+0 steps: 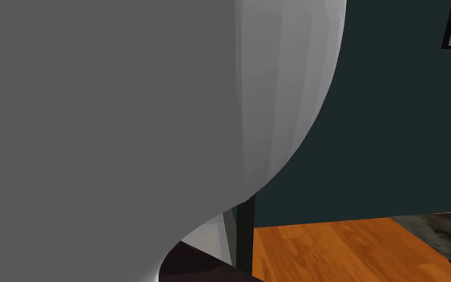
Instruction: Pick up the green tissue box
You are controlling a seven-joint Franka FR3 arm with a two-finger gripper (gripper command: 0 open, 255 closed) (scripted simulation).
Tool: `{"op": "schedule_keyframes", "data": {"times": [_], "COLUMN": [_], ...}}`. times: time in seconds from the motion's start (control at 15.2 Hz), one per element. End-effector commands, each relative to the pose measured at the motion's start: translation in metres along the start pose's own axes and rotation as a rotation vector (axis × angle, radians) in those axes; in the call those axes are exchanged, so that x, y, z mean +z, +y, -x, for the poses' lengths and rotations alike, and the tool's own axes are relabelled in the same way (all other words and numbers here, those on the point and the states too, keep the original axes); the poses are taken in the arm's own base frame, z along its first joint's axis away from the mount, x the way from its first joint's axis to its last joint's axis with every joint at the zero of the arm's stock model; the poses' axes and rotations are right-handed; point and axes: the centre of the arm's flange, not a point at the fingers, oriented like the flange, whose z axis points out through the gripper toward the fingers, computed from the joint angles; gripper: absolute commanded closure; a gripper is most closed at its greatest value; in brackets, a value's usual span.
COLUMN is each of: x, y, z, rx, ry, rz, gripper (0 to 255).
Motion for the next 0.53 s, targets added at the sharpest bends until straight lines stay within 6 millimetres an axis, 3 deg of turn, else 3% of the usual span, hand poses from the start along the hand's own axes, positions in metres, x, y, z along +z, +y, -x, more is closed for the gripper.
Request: {"op": "schedule_keyframes", "data": {"times": [0.0, 0.33, 0.46], "x": [-0.013, -0.037, -0.038], "y": [-0.004, -0.014, -0.014], "z": [-0.005, -0.009, -0.009], "rx": [-0.001, -0.001, -0.001], "ry": [0.012, 0.012, 0.012], "rz": [-0.003, -0.003, -0.003], "gripper": [255, 255, 255]}}
